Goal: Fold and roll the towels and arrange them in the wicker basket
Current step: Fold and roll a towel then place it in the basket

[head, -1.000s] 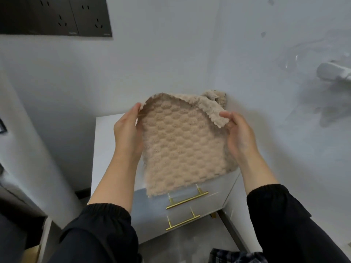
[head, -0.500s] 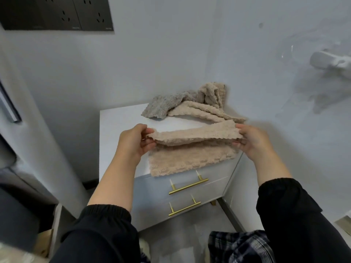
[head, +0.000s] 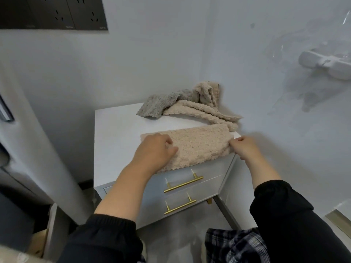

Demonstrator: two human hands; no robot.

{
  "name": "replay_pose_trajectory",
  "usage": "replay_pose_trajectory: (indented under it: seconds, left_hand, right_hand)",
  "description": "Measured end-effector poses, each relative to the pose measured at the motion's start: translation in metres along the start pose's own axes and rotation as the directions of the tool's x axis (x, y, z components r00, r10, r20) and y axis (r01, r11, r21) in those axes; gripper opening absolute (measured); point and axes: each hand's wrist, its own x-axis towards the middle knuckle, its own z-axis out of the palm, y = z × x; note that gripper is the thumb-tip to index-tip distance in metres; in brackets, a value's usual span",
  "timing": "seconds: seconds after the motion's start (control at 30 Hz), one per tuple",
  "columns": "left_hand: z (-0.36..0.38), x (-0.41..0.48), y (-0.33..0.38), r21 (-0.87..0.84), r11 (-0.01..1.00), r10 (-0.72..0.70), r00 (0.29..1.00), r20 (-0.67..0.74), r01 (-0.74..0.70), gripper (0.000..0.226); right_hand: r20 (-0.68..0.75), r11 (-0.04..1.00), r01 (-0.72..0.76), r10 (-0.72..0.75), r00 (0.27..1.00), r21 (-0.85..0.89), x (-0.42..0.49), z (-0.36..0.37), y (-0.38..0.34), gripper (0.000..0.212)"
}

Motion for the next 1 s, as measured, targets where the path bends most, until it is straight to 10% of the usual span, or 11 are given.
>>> replay_pose_trajectory:
  seconds: [0.17, 0.47, 0.7, 1.0]
  left_hand:
    - [0.027, 0.010, -0.008, 0.263, 0.964, -0.052, 0.945, 0.324, -0.037, 0.065]
    - [0.023, 0.039, -0.051, 0.291, 0.956, -0.108, 0.973, 0.203, 0.046, 0.050]
    - [0.020, 0.043, -0.047, 0.196, 0.976, -0.062, 0.979, -0.192, 0.100, 0.042]
    - [0.043, 0.039, -0.029, 0.252, 0.968, -0.006, 1.000, -0.006, 0.008, 0.056]
  right_hand:
    - [0.013, 0.998, 0.037, -0.036, 0.999, -0.041, 0.005, 0.005, -0.001, 0.036]
    - [0.043, 0.991, 0.135, -0.135, 0.990, 0.001, 0.008, 0.021, -0.006, 0.014]
    - [0.079, 0.971, 0.223, -0.216, 0.973, -0.082, 0.004, 0.025, -0.012, 0.023]
    - [0.081, 0.956, 0.212, -0.199, 0.977, -0.203, 0.010, 0.040, -0.015, 0.033]
